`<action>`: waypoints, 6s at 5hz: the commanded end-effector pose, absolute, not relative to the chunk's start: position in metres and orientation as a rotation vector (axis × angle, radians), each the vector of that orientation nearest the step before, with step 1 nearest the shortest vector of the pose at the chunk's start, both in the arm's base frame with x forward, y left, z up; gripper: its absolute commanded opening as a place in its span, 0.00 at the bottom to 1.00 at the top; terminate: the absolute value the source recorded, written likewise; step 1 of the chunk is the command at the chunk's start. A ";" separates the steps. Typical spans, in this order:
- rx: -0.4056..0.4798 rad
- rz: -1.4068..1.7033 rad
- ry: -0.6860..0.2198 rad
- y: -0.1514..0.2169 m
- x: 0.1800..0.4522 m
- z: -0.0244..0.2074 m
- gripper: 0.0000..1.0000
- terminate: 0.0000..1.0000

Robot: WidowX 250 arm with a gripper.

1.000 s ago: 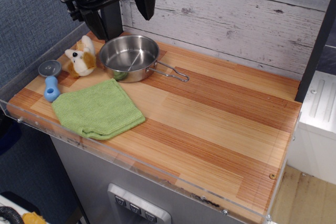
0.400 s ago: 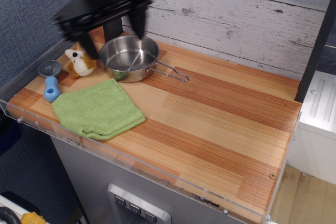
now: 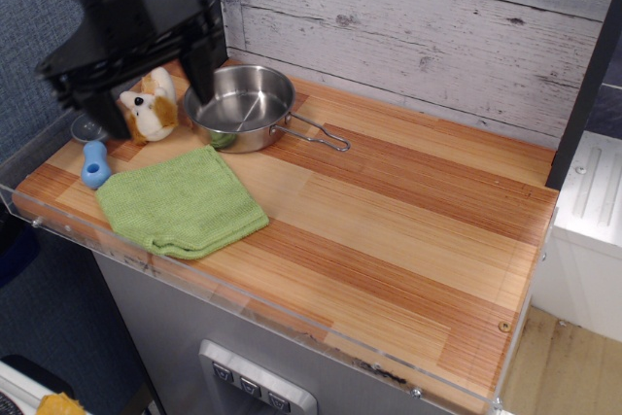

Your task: Move the green cloth to the far edge of the table

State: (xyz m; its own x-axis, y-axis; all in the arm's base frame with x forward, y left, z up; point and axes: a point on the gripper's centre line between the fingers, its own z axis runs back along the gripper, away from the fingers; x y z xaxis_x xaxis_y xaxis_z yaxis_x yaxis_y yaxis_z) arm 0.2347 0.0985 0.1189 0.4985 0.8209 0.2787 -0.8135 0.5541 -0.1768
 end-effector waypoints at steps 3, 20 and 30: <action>0.060 0.972 -0.283 0.112 0.252 0.056 1.00 0.00; -0.061 0.667 -0.249 -0.079 0.364 0.016 1.00 0.00; -0.219 0.810 -0.420 -0.073 0.359 0.179 1.00 0.00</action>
